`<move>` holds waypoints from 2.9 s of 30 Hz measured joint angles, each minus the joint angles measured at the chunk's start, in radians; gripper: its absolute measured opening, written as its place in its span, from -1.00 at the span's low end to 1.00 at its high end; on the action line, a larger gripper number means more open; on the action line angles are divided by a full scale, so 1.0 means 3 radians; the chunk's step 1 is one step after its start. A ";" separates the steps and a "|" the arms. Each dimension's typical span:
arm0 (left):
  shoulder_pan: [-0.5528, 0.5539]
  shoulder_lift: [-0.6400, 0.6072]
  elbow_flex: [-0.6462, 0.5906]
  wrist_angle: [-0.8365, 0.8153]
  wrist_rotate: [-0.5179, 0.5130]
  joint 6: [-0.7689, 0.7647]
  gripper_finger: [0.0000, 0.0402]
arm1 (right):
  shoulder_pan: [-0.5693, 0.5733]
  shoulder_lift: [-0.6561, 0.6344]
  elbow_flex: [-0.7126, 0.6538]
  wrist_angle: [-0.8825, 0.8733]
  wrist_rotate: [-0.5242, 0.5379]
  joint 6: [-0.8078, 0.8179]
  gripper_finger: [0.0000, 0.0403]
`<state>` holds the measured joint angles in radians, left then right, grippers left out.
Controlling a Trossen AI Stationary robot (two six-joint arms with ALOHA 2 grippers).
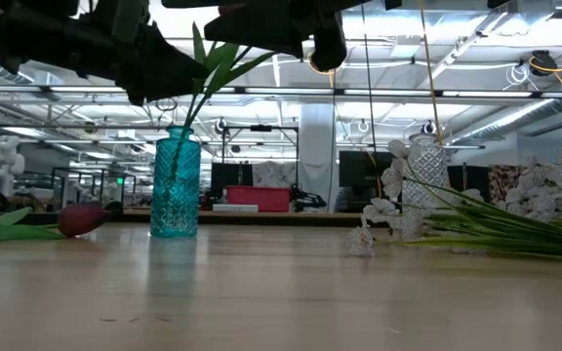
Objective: Sort flowers into vase by color
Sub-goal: Put the right red tulip into the blue vase, then put the red tulip into the blue vase
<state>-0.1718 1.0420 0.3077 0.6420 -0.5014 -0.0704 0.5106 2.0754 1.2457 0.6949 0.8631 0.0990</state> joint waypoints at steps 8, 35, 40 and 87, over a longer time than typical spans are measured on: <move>0.0029 0.0061 0.0000 0.0099 0.0000 0.0076 0.02 | 0.0000 0.0000 0.0000 -0.0002 0.0000 0.0015 0.08; 0.0042 0.0060 0.0000 0.0606 -0.0202 0.0087 -0.84 | 0.0006 0.0000 0.0000 -0.0066 0.0000 0.0042 0.08; 0.0041 0.0060 0.0000 0.0524 -0.0262 0.0078 -0.84 | 0.0006 0.0000 0.0000 -0.0069 0.0000 0.0043 0.08; -0.1015 -0.0877 -0.0001 -0.1014 -0.0411 -0.0340 0.29 | 0.0162 -0.0130 0.0000 -0.0657 -0.0006 0.0178 0.08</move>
<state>-0.4765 0.7791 0.3073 0.3379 -0.6247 -0.1724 0.5593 2.0365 1.2457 0.4978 0.8612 0.1523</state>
